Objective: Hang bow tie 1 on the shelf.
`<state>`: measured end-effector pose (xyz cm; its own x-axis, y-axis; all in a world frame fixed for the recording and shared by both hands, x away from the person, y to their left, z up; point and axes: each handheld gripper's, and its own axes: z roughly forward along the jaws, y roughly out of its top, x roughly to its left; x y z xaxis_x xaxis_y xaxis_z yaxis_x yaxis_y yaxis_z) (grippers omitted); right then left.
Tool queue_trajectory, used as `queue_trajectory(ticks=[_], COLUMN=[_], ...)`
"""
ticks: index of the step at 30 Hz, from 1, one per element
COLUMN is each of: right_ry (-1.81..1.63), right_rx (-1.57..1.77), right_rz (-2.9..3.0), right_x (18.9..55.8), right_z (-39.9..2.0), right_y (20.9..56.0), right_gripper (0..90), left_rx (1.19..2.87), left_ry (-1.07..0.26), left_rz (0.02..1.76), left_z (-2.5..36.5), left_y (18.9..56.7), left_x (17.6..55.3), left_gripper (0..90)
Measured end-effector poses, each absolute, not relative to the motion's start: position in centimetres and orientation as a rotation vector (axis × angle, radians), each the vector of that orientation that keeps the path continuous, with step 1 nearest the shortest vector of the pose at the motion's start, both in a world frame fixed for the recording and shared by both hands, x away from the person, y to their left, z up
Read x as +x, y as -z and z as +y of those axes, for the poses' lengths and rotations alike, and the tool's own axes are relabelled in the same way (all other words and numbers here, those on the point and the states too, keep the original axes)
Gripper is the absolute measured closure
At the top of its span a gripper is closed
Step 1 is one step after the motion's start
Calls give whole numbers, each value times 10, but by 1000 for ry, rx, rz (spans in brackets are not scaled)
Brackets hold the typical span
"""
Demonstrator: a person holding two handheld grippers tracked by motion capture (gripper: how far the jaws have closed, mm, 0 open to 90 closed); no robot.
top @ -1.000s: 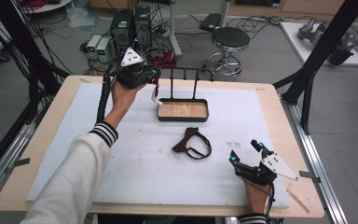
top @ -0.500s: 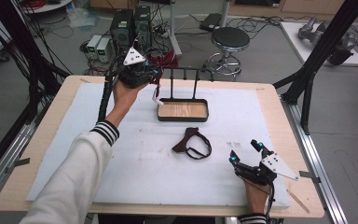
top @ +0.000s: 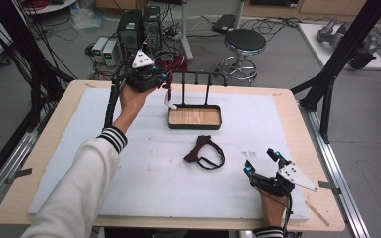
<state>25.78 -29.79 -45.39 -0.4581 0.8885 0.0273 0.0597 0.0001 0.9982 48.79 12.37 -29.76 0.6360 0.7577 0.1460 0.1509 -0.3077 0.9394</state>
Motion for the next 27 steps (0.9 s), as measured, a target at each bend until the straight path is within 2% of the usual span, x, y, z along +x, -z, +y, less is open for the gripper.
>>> queue_trajectory(ticks=[27], right_ry=[-1536], right_rx=[1000], right_rz=[1598], right_x=[257], right_z=[-297], right_y=[454], right_gripper=[99], left_rx=[1840], left_ry=[-725], left_rz=[739], left_z=[129], left_y=[302], left_x=[483], left_gripper=[752])
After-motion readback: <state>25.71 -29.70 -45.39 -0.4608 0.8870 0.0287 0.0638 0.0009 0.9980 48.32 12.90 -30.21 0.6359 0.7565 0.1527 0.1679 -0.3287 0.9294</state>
